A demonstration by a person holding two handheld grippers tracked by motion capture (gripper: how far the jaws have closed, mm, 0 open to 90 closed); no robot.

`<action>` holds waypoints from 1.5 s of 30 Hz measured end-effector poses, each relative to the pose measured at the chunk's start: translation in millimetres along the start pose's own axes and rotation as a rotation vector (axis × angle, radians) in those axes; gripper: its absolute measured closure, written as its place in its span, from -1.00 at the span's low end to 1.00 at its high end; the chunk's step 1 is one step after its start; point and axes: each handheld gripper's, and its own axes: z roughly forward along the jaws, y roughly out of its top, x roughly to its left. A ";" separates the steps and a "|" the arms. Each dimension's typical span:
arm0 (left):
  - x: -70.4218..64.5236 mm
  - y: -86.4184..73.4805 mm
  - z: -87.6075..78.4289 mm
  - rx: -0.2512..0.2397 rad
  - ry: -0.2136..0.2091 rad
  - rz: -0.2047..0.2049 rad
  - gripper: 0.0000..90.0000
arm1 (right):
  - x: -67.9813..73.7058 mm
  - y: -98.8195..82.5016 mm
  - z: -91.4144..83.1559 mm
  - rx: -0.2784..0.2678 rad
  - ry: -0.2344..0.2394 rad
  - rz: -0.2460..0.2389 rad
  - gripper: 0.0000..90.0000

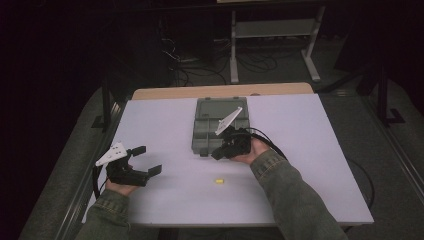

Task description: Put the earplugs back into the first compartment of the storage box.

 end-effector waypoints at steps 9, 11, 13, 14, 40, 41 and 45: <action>-0.1 -0.2 0.5 0.004 -0.003 -0.001 -1.00 | -6.1 15.3 -6.8 -0.025 -0.009 -0.002 0.87; -0.1 -0.2 0.4 0.002 -0.004 -0.001 -1.00 | -7.9 18.3 -7.9 -0.027 -0.013 0.000 0.87; 0.1 -0.2 0.2 0.000 -0.004 -0.001 -1.00 | -10.3 22.0 -9.0 -0.026 -0.017 0.001 0.87; 0.1 -0.3 0.2 0.000 -0.004 -0.003 -1.00 | -11.5 23.5 -9.3 -0.029 -0.018 0.002 0.87; 0.5 -0.9 0.6 -0.002 -0.014 -0.003 -1.00 | -59.5 61.0 -4.1 -0.055 -0.065 0.061 0.87; 0.5 -0.8 0.7 -0.001 -0.014 -0.002 -1.00 | -61.6 62.2 -3.6 -0.060 -0.067 0.067 0.87; 0.4 -0.9 1.1 -0.001 -0.017 -0.002 -1.00 | -70.4 66.7 -0.6 -0.059 -0.085 0.080 0.88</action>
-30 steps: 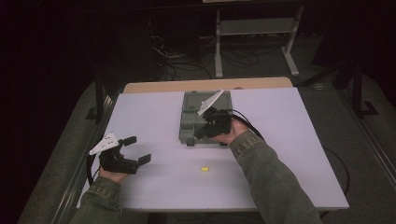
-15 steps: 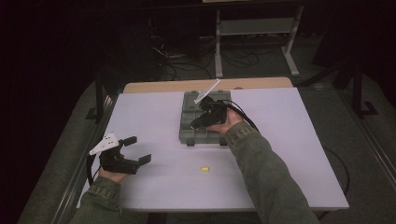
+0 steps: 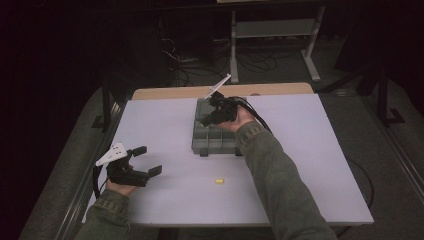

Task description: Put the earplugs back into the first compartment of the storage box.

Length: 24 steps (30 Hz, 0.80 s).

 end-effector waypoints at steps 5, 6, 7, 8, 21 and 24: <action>0.2 0.0 0.4 0.001 -0.002 0.001 -1.00 | -12.5 2.0 9.1 -0.002 -0.017 0.026 0.88; 0.2 0.0 0.5 0.001 -0.002 0.001 -1.00 | -15.3 2.3 11.2 -0.001 -0.020 0.029 0.88; 0.3 0.0 0.6 0.002 -0.002 0.003 -1.00 | -17.6 2.6 13.6 0.005 -0.024 0.033 0.88; 0.3 0.0 0.6 0.002 -0.002 0.004 -1.00 | -20.3 2.7 16.0 0.011 -0.029 0.032 0.88; 0.2 0.0 1.0 0.005 -0.005 0.007 -1.00 | -38.9 -3.0 43.3 0.039 -0.010 0.077 0.88; -0.1 0.0 1.6 0.008 -0.007 0.007 -1.00 | -39.8 -2.5 48.2 0.056 -0.012 0.078 0.88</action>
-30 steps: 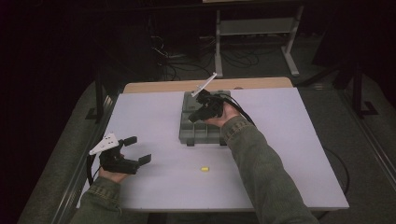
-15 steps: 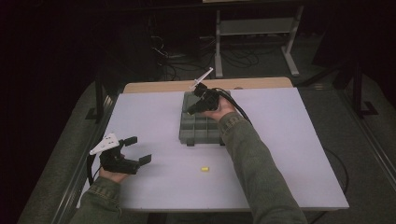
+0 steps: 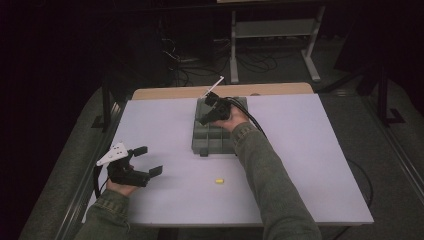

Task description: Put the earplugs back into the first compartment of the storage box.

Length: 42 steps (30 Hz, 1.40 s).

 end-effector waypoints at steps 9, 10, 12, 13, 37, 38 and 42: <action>-0.4 -0.1 0.0 0.001 0.000 0.002 -1.00 | 0.2 -1.5 9.2 0.044 0.000 0.003 0.83; -0.2 -0.1 -0.1 0.002 0.000 0.002 -1.00 | 0.4 -1.2 8.9 0.040 -0.001 0.004 0.80; 0.0 -0.3 -0.2 0.001 0.000 0.001 -1.00 | 0.8 -0.9 7.3 0.031 -0.003 0.006 0.56; 0.1 -0.3 -0.2 0.001 0.000 0.001 -1.00 | 0.9 -0.9 6.2 0.027 0.000 0.007 0.50; -0.2 -0.5 0.3 0.005 0.001 0.003 -1.00 | 32.3 -0.3 -51.1 -0.046 -0.044 0.004 -1.00; -0.2 -0.5 0.4 0.005 0.002 0.002 -1.00 | 35.2 -1.1 -53.9 -0.045 -0.042 0.002 -1.00; -0.3 -0.4 0.4 0.008 0.002 0.003 -1.00 | 46.9 -6.7 -64.2 -0.053 -0.039 -0.012 -1.00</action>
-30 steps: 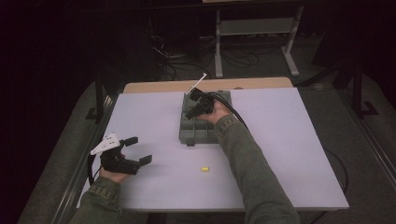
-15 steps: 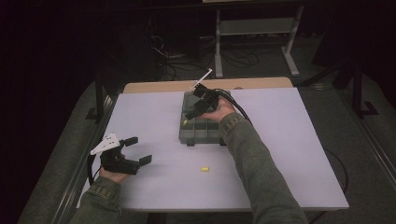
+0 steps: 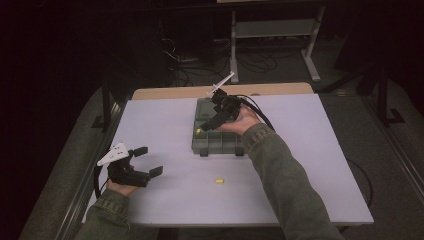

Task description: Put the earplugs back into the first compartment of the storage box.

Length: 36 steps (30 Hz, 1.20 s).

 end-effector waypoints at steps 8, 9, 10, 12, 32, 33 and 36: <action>-0.7 0.1 0.7 0.004 0.004 0.001 -1.00 | 23.6 -20.3 -6.5 0.016 0.007 -0.035 -1.00; -0.7 0.1 0.7 0.005 0.004 0.002 -1.00 | 26.9 -22.9 -6.4 0.018 0.011 -0.037 -1.00; -0.8 0.1 0.6 0.005 0.005 0.002 -1.00 | 30.2 -25.3 -6.5 0.021 0.016 -0.041 -1.00; -0.6 0.1 0.5 0.004 0.006 0.002 -1.00 | 37.3 -29.9 -7.3 0.019 0.024 -0.051 -1.00; -1.2 0.4 1.3 0.006 0.006 0.005 -1.00 | 78.1 -95.9 10.8 0.099 0.058 -0.079 -1.00; -1.1 0.4 1.3 0.006 0.006 0.005 -1.00 | 78.4 -98.6 12.0 0.100 0.059 -0.077 -1.00; -1.2 0.4 1.5 0.007 0.005 0.005 -1.00 | 79.7 -105.0 15.5 0.115 0.063 -0.077 -1.00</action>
